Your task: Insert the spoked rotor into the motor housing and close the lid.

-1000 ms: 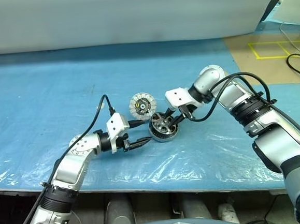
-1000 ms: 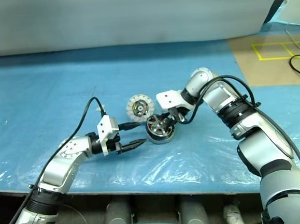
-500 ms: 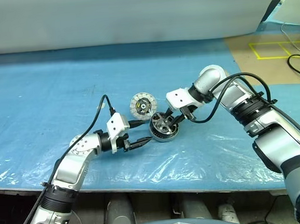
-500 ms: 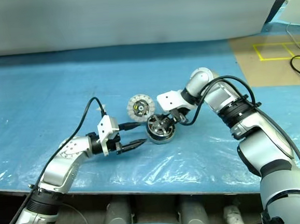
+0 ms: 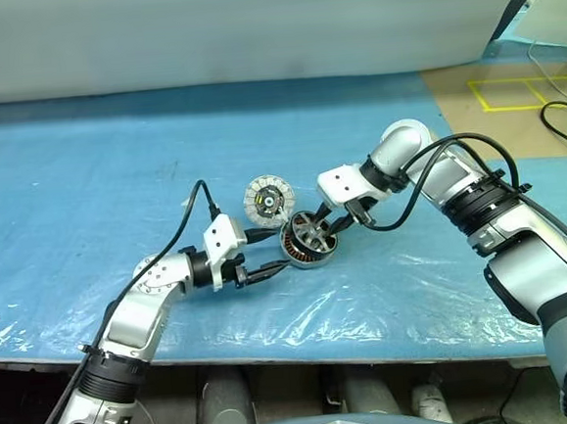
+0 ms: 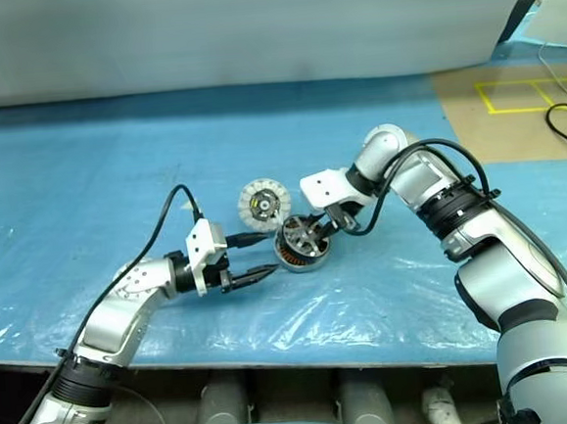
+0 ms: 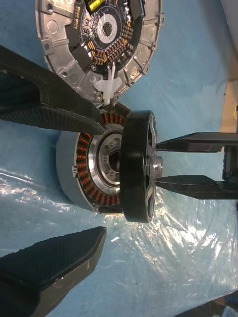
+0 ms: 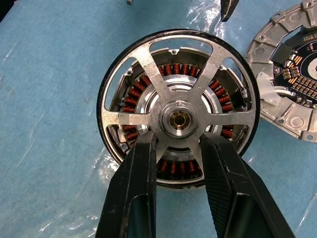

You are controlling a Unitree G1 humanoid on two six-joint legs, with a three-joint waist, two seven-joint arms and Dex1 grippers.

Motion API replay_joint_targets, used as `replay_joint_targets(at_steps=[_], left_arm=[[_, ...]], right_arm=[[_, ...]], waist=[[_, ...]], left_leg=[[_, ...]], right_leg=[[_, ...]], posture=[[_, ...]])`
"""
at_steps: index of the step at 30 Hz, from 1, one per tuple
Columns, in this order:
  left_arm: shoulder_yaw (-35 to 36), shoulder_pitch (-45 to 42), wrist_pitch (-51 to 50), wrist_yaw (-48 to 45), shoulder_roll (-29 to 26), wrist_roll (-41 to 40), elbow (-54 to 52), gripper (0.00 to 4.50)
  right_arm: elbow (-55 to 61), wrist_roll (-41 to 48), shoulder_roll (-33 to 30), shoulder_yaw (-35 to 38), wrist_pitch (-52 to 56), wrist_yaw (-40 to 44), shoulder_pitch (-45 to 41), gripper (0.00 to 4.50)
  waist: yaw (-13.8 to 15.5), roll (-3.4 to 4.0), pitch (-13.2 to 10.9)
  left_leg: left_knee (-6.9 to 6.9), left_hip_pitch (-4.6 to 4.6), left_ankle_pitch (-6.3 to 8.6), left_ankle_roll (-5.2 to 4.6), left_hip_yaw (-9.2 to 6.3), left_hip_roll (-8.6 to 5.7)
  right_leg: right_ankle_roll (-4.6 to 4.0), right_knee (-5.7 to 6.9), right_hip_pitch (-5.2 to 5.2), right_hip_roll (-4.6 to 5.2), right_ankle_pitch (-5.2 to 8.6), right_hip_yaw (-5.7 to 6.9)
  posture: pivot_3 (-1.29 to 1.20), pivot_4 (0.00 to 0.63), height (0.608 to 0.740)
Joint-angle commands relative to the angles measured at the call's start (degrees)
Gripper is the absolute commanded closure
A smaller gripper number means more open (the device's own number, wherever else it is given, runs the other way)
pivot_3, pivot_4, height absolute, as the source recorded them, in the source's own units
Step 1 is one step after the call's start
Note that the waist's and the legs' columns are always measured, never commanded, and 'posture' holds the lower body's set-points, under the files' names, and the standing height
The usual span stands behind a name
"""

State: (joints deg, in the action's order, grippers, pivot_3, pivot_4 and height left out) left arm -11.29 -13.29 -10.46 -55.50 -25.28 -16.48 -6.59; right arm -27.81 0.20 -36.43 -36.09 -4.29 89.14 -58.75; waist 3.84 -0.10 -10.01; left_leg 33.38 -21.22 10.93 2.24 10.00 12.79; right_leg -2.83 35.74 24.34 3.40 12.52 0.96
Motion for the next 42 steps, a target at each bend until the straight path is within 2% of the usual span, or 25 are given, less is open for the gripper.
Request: replay_joint_targets(at_steps=[1,11,17,23,32,39,42], left_arm=[[0.18,-0.39,1.04,0.04,0.03,-0.03,-0.93,1.36],[0.26,0.07,0.93,0.23,-0.07,-0.04,-1.41,1.36],[0.16,0.06,0.79,0.17,0.01,-0.15,-1.53,1.36],[0.2,0.1,0.67,0.04,-0.06,-0.25,-1.35,1.36],[0.32,0.15,0.55,-0.06,-0.15,-0.4,-1.34,1.36],[0.23,-0.08,0.53,0.05,0.01,-0.36,-1.29,1.36],[0.18,0.11,0.32,-0.04,-0.12,-0.45,-1.59,1.36]], right_arm=[[1.58,0.59,-0.2,-0.12,-0.78,3.36,-0.71,3.49],[0.33,-1.75,0.84,-0.21,-2.84,3.35,0.73,3.49],[1.44,-0.46,2.12,1.63,1.67,3.33,0.25,1.68],[9.33,7.53,-0.15,1.84,8.4,3.36,-2.75,1.68],[18.05,17.92,-2.09,6.48,21.32,3.36,-5.56,1.68],[18.03,11.46,-5.96,5.82,16.45,3.24,2.95,1.68],[19.89,11.0,-5.78,6.49,17.93,2.69,5.26,2.28]], waist=[[0.02,0.0,0.0],[-0.03,-0.01,0.01],[0.02,-0.01,0.01],[0.02,-0.01,0.01],[0.15,-0.01,0.01],[0.41,-0.05,0.03],[0.08,-0.05,0.03]], left_leg=[[0.0,0.0,0.0,0.0,0.0,0.0],[0.0,0.01,0.0,0.0,0.0,0.0],[0.0,-0.02,0.0,0.0,0.0,-0.01],[-0.02,-0.04,0.0,-0.01,0.0,0.0],[-0.02,-0.03,0.0,0.01,0.0,-0.01],[-0.02,-0.04,0.01,0.04,-0.01,-0.03],[-0.02,-0.05,0.0,0.05,-0.01,-0.04]], right_leg=[[0.0,-0.01,0.0,0.0,0.0,0.0],[0.0,0.0,0.0,0.0,0.0,0.0],[0.0,0.0,0.02,0.01,0.0,0.0],[0.0,0.0,0.04,0.0,0.0,0.0],[0.0,-0.01,0.04,0.0,0.0,-0.01],[0.0,-0.04,-0.01,0.02,0.0,0.0],[0.0,-0.04,0.01,0.02,0.0,-0.02]], posture=[[0.0,0.15,0.74],[0.0,0.15,0.74],[0.0,0.15,0.74],[0.0,0.15,0.74],[0.0,0.15,0.74],[0.0,0.15,0.74],[0.0,0.15,0.74]])
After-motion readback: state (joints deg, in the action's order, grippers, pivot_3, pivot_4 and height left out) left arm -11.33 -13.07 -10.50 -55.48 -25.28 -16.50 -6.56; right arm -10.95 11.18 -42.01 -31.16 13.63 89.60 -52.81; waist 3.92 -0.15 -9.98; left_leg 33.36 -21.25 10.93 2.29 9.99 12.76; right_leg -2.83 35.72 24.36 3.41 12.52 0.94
